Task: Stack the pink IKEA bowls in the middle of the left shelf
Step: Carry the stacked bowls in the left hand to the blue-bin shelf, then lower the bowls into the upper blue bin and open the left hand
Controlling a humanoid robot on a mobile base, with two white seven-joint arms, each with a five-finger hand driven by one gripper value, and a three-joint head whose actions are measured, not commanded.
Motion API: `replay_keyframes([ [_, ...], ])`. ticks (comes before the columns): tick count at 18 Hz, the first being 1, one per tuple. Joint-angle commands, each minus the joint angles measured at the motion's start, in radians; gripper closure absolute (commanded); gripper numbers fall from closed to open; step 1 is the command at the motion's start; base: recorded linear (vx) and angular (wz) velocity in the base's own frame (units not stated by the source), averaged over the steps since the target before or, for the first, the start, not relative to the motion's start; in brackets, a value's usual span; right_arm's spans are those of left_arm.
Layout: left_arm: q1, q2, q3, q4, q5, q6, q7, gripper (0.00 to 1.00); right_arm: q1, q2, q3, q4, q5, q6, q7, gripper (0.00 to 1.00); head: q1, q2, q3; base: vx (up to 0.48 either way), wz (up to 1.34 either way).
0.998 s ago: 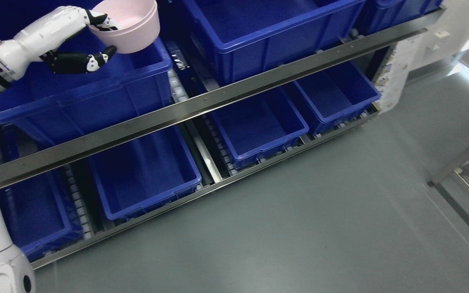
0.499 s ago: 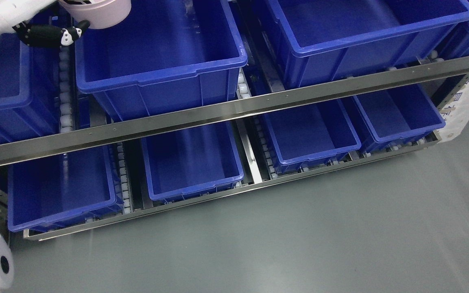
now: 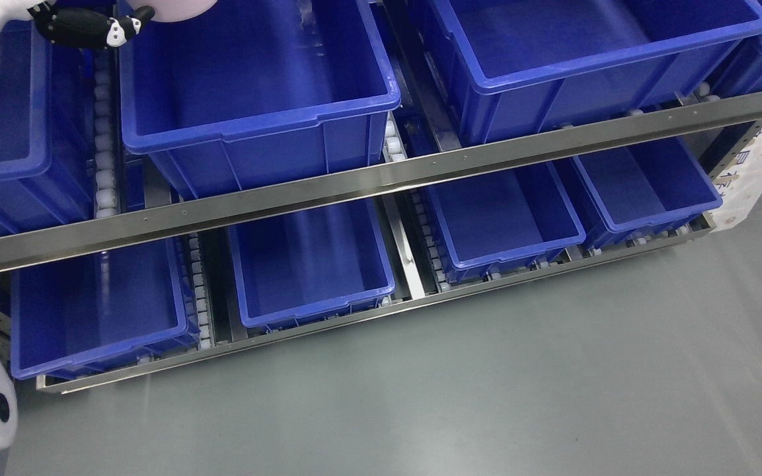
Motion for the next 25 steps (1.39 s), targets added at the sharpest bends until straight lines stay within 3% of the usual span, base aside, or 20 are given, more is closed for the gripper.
replay_keyframes([
  [1, -0.014, 0.004, -0.102, 0.05, -0.005, 0.0, 0.0, 0.97, 0.029, -0.017, -0.011, -0.034, -0.001, 0.0, 0.001, 0.0, 0.0, 0.0, 0.0, 0.0, 0.0],
  [6, -0.038, -0.008, -0.213, 0.225, -0.085, -0.009, 0.04, 0.97, 0.029, -0.017, -0.011, -0.034, -0.001, 0.001, 0.001, 0.0, 0.0, 0.0, 0.0, 0.0, 0.0],
  [9, -0.037, -0.053, -0.225, 0.226, -0.097, -0.009, 0.041, 0.96, 0.029, -0.017, -0.012, -0.034, -0.001, 0.001, 0.001, 0.0, 0.0, 0.0, 0.0, 0.0, 0.0],
  [13, -0.037, -0.126, -0.213, 0.229, -0.102, -0.006, 0.041, 0.85, 0.029, -0.017, -0.011, -0.034, -0.001, 0.001, 0.001, 0.0, 0.0, 0.0, 0.0, 0.0, 0.0],
  [18, -0.041, -0.266, -0.225, 0.254, -0.106, 0.01, 0.043, 0.85, 0.029, -0.017, -0.011, -0.034, -0.001, 0.0, 0.001, 0.0, 0.0, 0.0, 0.0, 0.0, 0.0],
  [21, -0.04, -0.275, -0.225, 0.266, -0.106, 0.01, 0.044, 0.83, 0.029, -0.017, -0.011, -0.034, -0.001, 0.001, 0.001, 0.0, 0.0, 0.0, 0.0, 0.0, 0.0],
  [25, -0.04, -0.269, -0.225, 0.272, -0.108, 0.01, 0.044, 0.62, 0.029, -0.017, -0.011, -0.034, -0.001, 0.0, 0.001, 0.0, 0.0, 0.0, 0.0, 0.0, 0.0],
])
